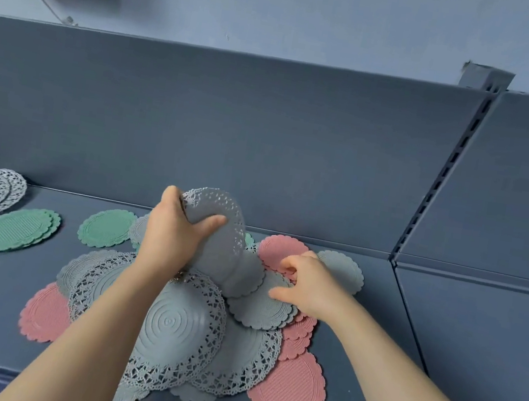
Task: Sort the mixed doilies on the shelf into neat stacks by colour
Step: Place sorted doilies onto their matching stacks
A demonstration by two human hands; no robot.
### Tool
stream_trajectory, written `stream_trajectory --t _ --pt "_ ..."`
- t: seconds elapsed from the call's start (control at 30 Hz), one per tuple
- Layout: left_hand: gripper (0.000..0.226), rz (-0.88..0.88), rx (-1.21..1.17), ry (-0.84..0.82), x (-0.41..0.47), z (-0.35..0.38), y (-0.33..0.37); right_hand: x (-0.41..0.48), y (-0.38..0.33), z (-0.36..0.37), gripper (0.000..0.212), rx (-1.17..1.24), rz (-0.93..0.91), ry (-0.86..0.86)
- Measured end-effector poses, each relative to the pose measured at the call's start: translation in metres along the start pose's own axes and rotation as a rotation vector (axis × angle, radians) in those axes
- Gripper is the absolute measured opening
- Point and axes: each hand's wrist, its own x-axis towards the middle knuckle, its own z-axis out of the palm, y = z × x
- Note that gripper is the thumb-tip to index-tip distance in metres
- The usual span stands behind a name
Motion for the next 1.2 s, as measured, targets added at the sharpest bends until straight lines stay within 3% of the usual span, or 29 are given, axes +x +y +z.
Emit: stream_trajectory --t 0.23,0.37,0.47,0.73,0.83,0.97,1.1,1.2 --pt "0.058 -0.053 -0.07 -0.086 -0.018 -0.012 -0.012 -0.002 -0.009 -0.001 0.062 -0.071 0.041 0.0" --pt "0.047 -0.05 -0.198 -0.017 -0.024 -0.01 -0.01 -0.006 -0.018 -0.001 0.05 -0.123 -0.086 0.096" --pt "0.043 -0.054 -0.208 0.025 -0.024 -0.023 -0.012 -0.011 -0.025 0.005 0.038 0.007 -0.132 0.107" --pt "0.057 -0.299 -0.184 -0.226 -0.065 -0.07 -0.05 -0.024 -0.059 0.023 0.057 0.326 -0.174 -0.037" --pt "0.056 -0.265 0.005 -0.28 -0.085 -0.076 -0.057 -0.032 -0.073 0.036 0.067 0.235 -0.201 -0.123" --pt "0.059 -0.177 0.233 -0.343 -0.098 -0.085 -0.063 -0.04 -0.079 0.05 0.078 -0.093 -0.228 -0.151" --pt "0.059 -0.111 0.341 -0.355 -0.103 -0.085 -0.062 -0.043 -0.081 0.053 0.076 -0.106 -0.246 -0.142" --pt "0.054 -0.115 0.279 -0.359 -0.1 -0.085 -0.063 -0.042 -0.081 0.054 0.073 -0.053 -0.239 -0.128"
